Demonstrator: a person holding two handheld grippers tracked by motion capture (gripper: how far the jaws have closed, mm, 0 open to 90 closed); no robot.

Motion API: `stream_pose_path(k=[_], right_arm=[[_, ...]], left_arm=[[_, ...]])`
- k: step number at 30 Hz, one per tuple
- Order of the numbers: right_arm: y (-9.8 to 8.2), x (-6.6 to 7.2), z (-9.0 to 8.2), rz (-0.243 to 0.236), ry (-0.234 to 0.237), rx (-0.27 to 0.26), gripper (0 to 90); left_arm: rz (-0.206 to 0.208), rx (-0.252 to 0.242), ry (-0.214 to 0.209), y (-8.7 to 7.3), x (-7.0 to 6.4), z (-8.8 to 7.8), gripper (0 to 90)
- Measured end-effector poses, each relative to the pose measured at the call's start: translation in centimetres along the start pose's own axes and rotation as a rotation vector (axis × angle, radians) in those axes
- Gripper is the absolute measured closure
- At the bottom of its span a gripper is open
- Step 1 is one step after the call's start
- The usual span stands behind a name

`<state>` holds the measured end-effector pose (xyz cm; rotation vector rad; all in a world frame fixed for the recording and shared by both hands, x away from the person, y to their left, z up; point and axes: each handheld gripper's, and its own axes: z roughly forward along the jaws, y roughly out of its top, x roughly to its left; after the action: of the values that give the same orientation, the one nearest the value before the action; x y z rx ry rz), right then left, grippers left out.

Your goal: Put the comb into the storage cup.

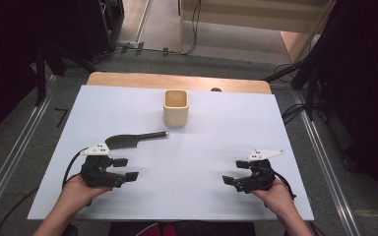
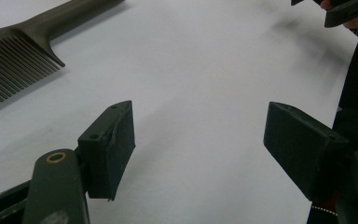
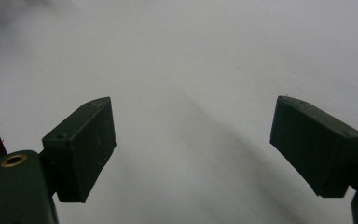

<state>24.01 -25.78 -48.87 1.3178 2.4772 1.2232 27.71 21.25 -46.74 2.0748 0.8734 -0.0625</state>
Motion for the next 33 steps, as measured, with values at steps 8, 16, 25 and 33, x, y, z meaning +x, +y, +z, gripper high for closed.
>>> stream_pose_path(k=[8, 16, 25, 33], right_arm=[[0.00, -0.22, 0.03, 0.027, 0.000, 0.002, 12.4], [0.01, -0.11, 0.04, 0.012, 0.005, -0.001, 12.4], [-0.03, -0.08, -0.04, 0.016, 0.003, 0.001, 12.4], [-0.02, -0.14, -0.14, 0.025, -0.010, -0.005, 12.4]], left_arm=[[0.014, 0.012, 0.012, -0.03, -0.08, -0.03, 26.0], [0.014, 0.017, 0.014, 0.00, -0.05, -0.03, 26.0], [0.007, 0.021, 0.017, -0.03, 0.05, 0.02, 26.0], [-0.037, 0.002, 0.054, 0.81, 0.24, -0.24, 27.2]])
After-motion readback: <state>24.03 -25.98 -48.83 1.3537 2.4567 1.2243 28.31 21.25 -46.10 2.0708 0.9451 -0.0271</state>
